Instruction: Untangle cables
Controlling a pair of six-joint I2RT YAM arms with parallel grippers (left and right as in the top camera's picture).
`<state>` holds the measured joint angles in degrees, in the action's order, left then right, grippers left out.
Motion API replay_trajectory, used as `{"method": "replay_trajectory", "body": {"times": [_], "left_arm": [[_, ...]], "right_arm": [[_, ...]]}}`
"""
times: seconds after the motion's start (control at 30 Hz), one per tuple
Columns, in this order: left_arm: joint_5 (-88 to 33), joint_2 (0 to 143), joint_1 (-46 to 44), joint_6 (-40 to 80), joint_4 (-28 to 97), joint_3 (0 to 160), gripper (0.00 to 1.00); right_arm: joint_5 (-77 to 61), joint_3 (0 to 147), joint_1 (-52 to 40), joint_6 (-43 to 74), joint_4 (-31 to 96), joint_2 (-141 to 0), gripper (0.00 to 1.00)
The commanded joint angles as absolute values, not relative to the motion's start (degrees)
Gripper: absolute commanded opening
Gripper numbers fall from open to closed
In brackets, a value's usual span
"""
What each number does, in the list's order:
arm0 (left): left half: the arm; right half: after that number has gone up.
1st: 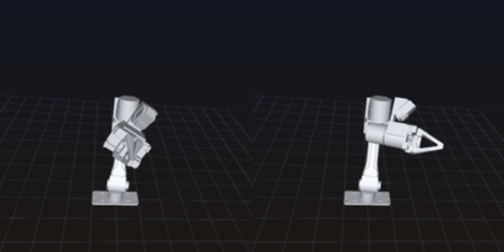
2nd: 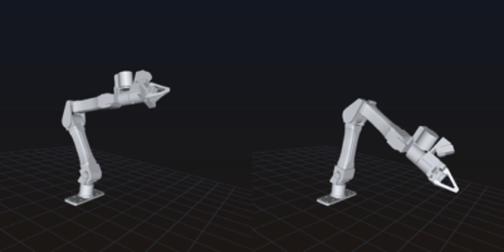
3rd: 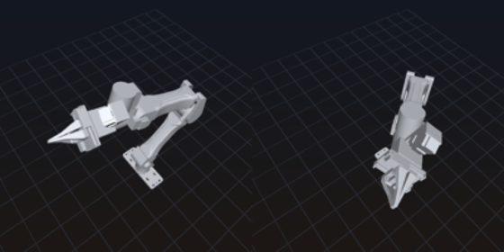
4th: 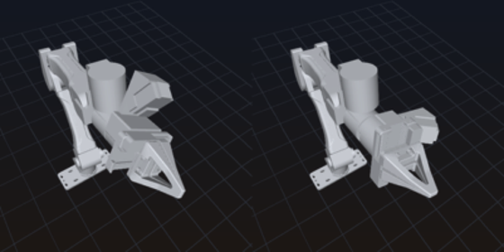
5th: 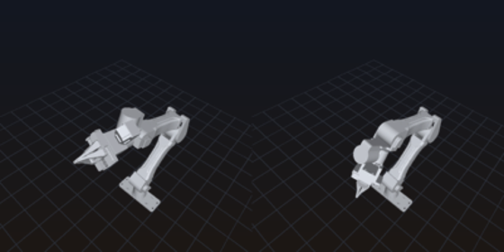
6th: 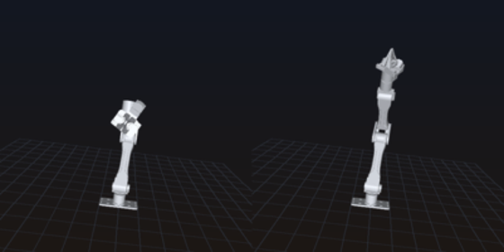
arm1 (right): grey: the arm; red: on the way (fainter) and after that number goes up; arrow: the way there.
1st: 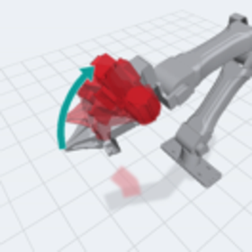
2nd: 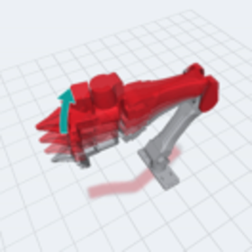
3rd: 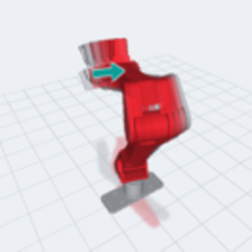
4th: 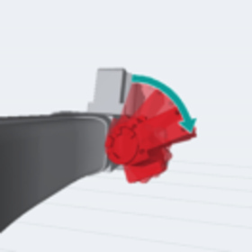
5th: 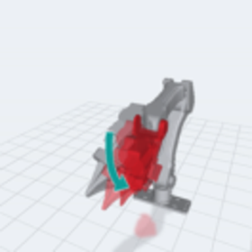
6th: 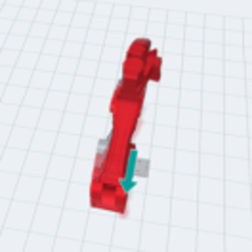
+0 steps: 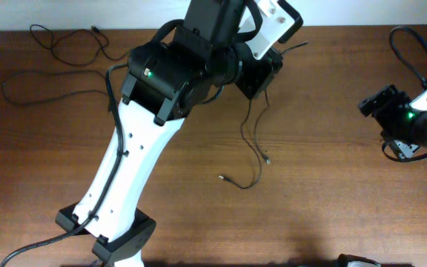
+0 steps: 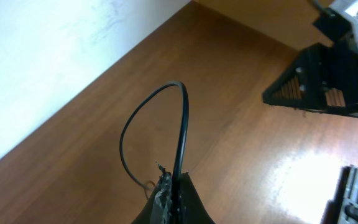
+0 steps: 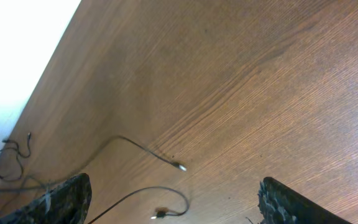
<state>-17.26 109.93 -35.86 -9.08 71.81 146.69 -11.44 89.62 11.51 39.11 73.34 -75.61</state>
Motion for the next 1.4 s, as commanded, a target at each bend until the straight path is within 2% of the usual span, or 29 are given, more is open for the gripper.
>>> {"method": "replay_trajectory", "body": {"times": [0.0, 0.07, 0.1, 0.2, 0.27, 0.33, 0.37, 0.5, 0.83, 1.13, 1.37], "left_arm": [[-15.44, 108.97, -35.57, -8.16, 70.37, 147.06, 0.0], [-15.4, 108.97, -35.57, -8.21, 68.93, 147.06, 0.0], [-14.87, 108.99, -35.57, -8.23, 67.88, 147.06, 0.0], [-7.79, 108.99, -35.57, -8.16, 66.15, 147.06, 0.0], [-7.51, 108.99, -35.57, -7.33, 66.65, 147.06, 0.0], [-7.68, 108.99, -35.53, -0.99, 67.31, 147.06, 0.0], [-7.66, 108.99, -35.44, 1.74, 67.83, 147.06, 0.0], [-7.64, 108.99, -32.95, 6.7, 71.11, 147.06, 0.0], [-6.96, 108.99, -11.44, 13.91, 86.0, 147.06, 0.0], [10.63, 109.58, 1.91, 13.82, 96.75, 147.04, 0.01], [17.56, 109.82, 9.8, 11.94, 95.35, 140.25, 0.03]], "right_arm": [[-10.0, 90.26, 11.22, 38.74, 73.63, -75.66, 0.87], [-10.0, 90.21, 11.22, 38.74, 73.71, -75.66, 0.88], [-10.0, 90.17, 11.22, 38.74, 73.78, -75.7, 0.92], [-10.02, 90.08, 11.22, 38.74, 74.08, -76.07, 0.92], [-10.02, 89.89, 11.22, 38.74, 74.24, -76.51, 0.93], [-10.04, 89.52, 11.22, 38.76, 74.22, -77.01, 0.94], [-10.04, 89.41, 11.22, 38.74, 74.22, -77.34, 0.98], [-10.04, 89.41, 11.2, 38.72, 74.91, -78.78, 0.99], [-10.07, 89.41, 11.22, 38.76, 76.07, -80.03, 1.0], [-10.07, 89.41, 11.22, 38.76, 76.07, -80.05, 1.0], [-10.04, 89.41, 11.22, 38.76, 75.85, -80.03, 0.99]]}}
